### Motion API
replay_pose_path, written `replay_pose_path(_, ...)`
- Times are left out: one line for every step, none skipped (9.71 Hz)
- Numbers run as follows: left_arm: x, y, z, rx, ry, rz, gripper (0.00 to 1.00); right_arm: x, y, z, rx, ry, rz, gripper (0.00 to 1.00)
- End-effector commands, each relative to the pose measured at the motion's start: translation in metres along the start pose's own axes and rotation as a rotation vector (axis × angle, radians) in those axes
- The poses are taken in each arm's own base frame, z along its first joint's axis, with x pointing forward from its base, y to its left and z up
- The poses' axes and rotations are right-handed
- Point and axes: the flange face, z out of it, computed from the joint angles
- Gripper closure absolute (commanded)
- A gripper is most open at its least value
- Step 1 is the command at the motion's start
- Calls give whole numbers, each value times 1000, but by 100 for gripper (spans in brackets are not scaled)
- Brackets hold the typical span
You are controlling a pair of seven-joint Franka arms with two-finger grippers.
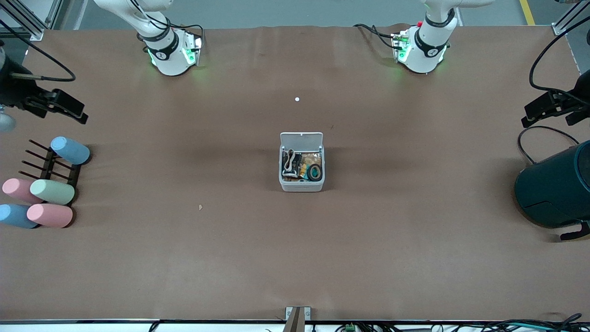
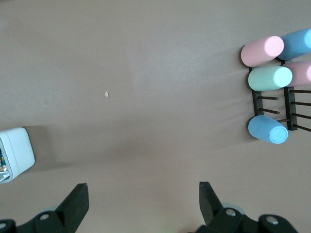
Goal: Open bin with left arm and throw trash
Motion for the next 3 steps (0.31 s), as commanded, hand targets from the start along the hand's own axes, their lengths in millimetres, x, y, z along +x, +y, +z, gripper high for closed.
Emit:
replay_pose_path(0, 3, -6, 0, -1, 11, 0, -1, 7, -7, 24, -11, -4, 0)
replay_pose_path(0, 4, -6, 0, -1, 7, 0, 0, 13, -9, 25, -9, -22, 0)
replay_pose_path(0, 4, -5, -2, -2, 4, 0, 0, 28, -6, 22, -28, -14, 0)
